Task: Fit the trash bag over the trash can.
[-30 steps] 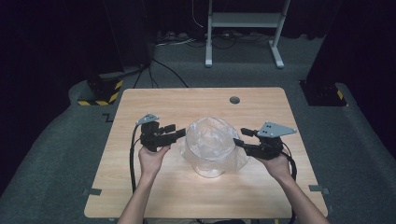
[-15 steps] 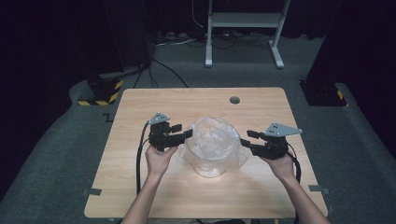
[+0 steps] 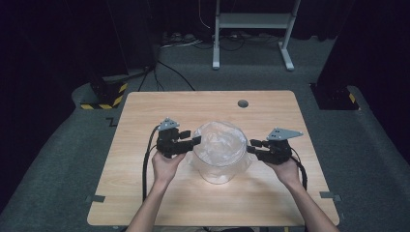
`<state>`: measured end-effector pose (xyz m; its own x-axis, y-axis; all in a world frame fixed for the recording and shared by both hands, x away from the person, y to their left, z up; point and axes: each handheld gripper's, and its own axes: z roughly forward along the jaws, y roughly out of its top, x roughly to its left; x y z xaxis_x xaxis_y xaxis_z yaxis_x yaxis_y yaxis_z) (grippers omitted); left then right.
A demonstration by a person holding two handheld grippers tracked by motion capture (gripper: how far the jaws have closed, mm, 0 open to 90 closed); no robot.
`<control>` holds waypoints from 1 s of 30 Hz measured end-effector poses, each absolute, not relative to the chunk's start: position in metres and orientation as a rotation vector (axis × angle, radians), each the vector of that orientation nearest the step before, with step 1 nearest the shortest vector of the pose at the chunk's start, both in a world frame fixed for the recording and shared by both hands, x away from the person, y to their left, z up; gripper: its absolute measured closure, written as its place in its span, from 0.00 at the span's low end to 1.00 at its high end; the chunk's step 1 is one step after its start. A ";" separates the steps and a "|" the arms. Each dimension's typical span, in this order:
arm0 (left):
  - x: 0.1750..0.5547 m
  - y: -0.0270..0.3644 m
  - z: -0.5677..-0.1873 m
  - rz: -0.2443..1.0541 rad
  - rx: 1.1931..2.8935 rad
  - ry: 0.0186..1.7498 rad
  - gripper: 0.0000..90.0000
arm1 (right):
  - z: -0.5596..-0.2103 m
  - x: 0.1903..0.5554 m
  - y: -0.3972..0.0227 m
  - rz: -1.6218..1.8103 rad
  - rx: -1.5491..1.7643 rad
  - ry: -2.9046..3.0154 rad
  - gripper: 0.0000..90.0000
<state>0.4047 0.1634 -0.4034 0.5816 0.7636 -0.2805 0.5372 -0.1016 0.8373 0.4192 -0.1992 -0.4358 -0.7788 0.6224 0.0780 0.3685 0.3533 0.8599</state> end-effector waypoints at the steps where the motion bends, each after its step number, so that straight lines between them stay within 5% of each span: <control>1: 0.404 0.165 -0.403 0.272 1.761 1.069 0.48 | -0.434 0.417 -0.201 1.406 0.891 2.346 0.65; 12: 0.398 0.175 -0.406 0.276 1.740 1.065 0.42 | -0.431 0.410 -0.224 1.525 0.956 2.268 0.54; 30: 0.378 0.195 -0.406 0.347 1.698 1.074 0.40 | -0.438 0.405 -0.239 1.555 1.016 2.208 0.51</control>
